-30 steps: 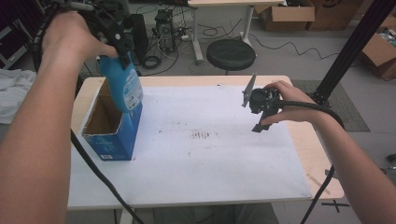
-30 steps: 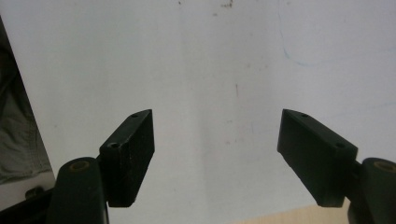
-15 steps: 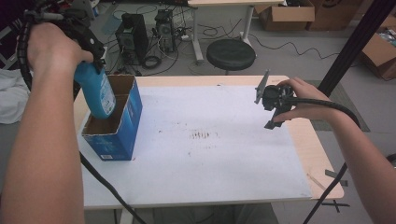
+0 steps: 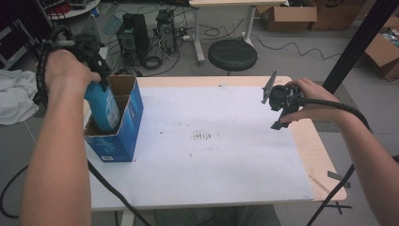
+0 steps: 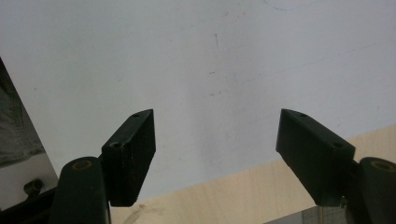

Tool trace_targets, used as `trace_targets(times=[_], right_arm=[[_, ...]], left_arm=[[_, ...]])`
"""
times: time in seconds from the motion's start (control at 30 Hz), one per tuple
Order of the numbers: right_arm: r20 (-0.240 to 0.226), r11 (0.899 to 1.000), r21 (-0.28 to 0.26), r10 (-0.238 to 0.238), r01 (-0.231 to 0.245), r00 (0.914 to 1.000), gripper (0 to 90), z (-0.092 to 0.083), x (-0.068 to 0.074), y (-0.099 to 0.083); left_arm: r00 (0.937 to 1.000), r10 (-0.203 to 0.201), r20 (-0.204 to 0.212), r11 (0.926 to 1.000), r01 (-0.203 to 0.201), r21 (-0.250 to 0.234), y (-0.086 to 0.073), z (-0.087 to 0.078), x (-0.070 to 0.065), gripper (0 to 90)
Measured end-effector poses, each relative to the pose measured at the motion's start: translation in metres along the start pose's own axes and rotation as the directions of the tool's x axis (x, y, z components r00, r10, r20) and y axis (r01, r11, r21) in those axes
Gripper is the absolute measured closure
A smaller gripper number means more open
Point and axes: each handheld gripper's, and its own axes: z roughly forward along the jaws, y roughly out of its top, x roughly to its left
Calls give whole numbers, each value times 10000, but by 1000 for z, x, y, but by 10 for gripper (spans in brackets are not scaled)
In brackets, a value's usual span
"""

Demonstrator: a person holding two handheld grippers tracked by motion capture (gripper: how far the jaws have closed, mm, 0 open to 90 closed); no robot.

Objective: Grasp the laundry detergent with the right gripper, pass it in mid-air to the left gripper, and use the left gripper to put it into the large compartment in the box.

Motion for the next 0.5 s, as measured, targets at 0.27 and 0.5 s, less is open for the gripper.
trace_targets(times=[0.27,0.5], right_arm=[[-30,10000,-48,86,-86,10000,285,1,-1,-2],[-30,10000,-39,50,-50,10000,285,2,-1,-1]], left_arm=[[10000,-21,-3,9991,21,418,-1,42,0,386],[9999,-134,104,9979,128,629,-3,70,1,386]])
